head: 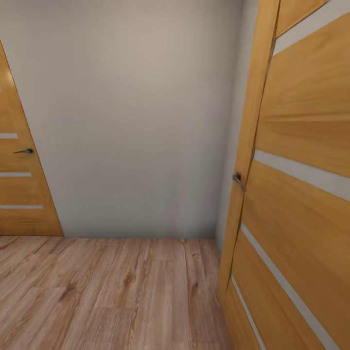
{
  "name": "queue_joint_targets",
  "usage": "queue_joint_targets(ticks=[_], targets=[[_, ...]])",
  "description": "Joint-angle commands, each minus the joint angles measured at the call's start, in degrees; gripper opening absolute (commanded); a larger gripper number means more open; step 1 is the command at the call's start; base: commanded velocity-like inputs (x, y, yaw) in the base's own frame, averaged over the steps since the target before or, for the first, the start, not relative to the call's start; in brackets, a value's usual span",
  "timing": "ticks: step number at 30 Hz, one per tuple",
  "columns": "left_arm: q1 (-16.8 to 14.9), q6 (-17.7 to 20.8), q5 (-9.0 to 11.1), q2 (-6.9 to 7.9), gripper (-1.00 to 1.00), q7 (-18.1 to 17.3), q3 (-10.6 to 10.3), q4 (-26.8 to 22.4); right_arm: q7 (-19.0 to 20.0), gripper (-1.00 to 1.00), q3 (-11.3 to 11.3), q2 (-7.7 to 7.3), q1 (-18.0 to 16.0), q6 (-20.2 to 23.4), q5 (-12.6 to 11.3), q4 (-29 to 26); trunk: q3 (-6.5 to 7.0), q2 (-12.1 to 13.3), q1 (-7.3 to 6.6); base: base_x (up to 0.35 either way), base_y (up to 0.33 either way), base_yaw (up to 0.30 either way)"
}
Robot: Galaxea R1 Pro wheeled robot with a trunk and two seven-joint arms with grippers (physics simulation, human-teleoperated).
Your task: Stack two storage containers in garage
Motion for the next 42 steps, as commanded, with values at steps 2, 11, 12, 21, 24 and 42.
queue_joint_targets(ticks=[2,11,12,21,24,42], targets=[[0.04,0.04,0.4,-0.04,1.0,0.0,0.06,-0.13,-0.1,1.0,0.08,0.0,-0.08,-0.48,0.59,0.16,-0.05,-0.03,0.03,0.286,0.0,0.0],[0.04,0.04,0.48,-0.07,1.0,0.36,0.07,-0.17,-0.1,1.0,0.08,-0.05,-0.08,-0.48,0.59,0.16,-0.05,-0.03,0.03,0.076,0.0,0.0],[0.04,0.04,0.49,-0.07,1.0,0.38,0.06,-0.19,-0.1,1.0,0.08,-0.06,-0.08,-0.48,0.6,0.16,-0.05,-0.03,0.03,0.009,0.0,0.0],[0.04,0.04,0.5,-0.08,1.0,0.45,0.14,-0.2,-0.1,1.0,0.08,0.01,-0.08,-0.48,0.6,0.16,-0.05,-0.03,0.03,0.002,0.0,0.0],[0.04,0.04,0.5,-0.08,1.0,0.46,0.14,-0.2,-0.1,1.0,0.08,0.01,-0.08,-0.49,0.6,0.16,-0.05,-0.03,0.03,0.0,0.0,0.0],[0.04,-0.04,0.42,-0.08,1.0,0.58,0.2,-0.19,-0.07,1.0,0.08,0.26,-0.08,-0.51,0.6,0.16,-0.05,-0.03,0.03,0.0,0.0,0.0]])
